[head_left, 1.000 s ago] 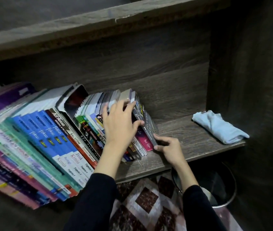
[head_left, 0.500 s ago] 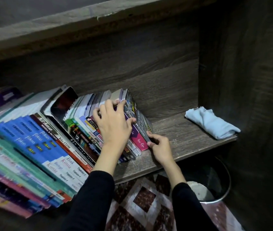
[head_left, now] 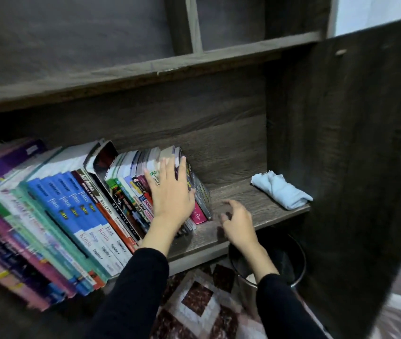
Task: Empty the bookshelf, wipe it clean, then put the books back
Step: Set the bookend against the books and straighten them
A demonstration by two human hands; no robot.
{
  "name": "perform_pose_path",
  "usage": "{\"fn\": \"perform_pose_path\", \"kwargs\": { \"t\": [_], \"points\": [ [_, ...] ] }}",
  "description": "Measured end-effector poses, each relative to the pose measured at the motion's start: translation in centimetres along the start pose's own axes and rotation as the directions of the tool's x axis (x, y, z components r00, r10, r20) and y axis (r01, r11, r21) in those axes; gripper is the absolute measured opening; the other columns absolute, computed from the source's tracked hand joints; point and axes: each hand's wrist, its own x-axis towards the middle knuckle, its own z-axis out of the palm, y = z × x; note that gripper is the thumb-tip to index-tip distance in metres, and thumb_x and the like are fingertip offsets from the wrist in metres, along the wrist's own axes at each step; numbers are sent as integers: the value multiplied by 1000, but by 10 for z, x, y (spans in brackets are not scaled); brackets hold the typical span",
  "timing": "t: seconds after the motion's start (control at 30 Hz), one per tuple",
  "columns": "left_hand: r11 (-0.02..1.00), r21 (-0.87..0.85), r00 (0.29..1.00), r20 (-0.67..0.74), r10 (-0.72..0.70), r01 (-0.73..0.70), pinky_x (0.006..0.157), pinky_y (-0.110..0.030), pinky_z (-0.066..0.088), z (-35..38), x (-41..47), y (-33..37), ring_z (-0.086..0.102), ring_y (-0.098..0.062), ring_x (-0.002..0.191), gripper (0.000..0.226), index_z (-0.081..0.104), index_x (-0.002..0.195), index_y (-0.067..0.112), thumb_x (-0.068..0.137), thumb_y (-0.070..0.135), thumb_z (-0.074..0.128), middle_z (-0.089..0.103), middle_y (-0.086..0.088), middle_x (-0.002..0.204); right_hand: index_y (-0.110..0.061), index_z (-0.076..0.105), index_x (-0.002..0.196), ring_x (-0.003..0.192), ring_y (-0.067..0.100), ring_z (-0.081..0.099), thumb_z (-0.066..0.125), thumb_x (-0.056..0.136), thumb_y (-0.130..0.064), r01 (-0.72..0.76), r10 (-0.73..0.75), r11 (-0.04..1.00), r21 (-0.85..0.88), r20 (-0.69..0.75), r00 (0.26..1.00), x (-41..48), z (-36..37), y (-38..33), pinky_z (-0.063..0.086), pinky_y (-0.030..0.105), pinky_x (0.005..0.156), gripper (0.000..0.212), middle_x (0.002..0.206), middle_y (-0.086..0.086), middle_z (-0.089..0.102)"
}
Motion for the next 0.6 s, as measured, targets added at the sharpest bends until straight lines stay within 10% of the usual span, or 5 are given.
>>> {"fn": "perform_pose_path", "kwargs": {
  "t": [0.6],
  "points": [
    [861,-486,939,204,277,-148,112,-55,11,1,-136,195,32,-18,135,44,37,141,26,98,36,40,39,6,144,-10,59,120,118,22,51,58,88,-8,-40,-31,948,-317,-215,976,-162,-194,91,35,27,98,32,122,6,57]
  ]
}}
